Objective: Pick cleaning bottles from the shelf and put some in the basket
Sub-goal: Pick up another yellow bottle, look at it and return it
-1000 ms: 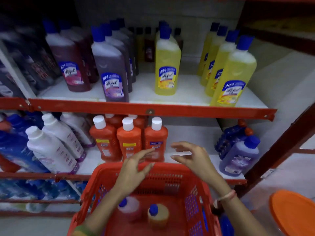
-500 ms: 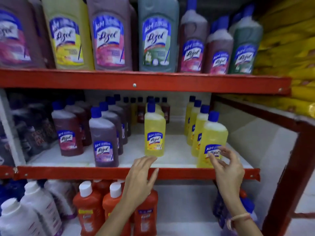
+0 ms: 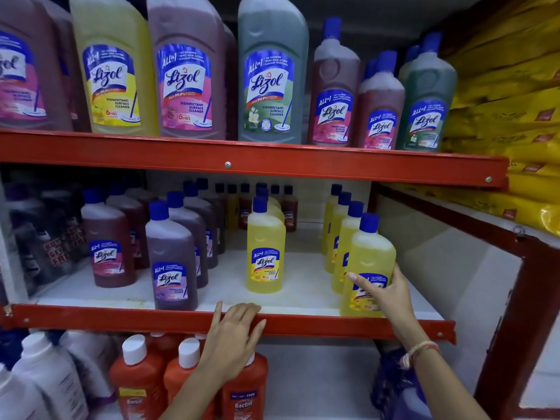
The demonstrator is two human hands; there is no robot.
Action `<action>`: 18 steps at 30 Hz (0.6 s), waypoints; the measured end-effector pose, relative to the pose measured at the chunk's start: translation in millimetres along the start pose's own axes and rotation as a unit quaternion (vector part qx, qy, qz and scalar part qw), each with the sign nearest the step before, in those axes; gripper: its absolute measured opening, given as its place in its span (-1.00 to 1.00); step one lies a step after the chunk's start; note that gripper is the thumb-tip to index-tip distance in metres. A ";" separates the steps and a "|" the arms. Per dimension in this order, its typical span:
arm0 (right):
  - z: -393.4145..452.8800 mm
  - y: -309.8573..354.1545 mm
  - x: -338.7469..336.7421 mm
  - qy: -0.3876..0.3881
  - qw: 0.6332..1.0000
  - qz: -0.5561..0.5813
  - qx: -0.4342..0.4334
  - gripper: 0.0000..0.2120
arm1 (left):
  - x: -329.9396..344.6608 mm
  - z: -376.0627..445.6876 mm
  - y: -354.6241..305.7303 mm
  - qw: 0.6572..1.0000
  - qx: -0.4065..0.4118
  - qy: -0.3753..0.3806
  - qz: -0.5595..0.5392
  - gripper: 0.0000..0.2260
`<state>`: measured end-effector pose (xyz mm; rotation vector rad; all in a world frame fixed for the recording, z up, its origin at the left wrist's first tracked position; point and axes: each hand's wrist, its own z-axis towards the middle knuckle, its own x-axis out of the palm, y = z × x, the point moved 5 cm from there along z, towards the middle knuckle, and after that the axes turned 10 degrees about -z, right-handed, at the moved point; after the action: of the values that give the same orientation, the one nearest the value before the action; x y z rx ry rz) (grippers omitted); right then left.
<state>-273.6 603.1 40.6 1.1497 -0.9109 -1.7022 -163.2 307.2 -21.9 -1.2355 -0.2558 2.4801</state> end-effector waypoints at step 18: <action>-95.5 146.8 7.4 -0.212 0.906 -0.174 -0.323 -0.36 | 7.8 -11.5 0.9 1.000 0.014 0.016 0.012 -0.53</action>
<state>-147.4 534.0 140.8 0.5113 -0.3165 -2.3637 -158.5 309.5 -34.8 -1.2731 -0.1990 2.4739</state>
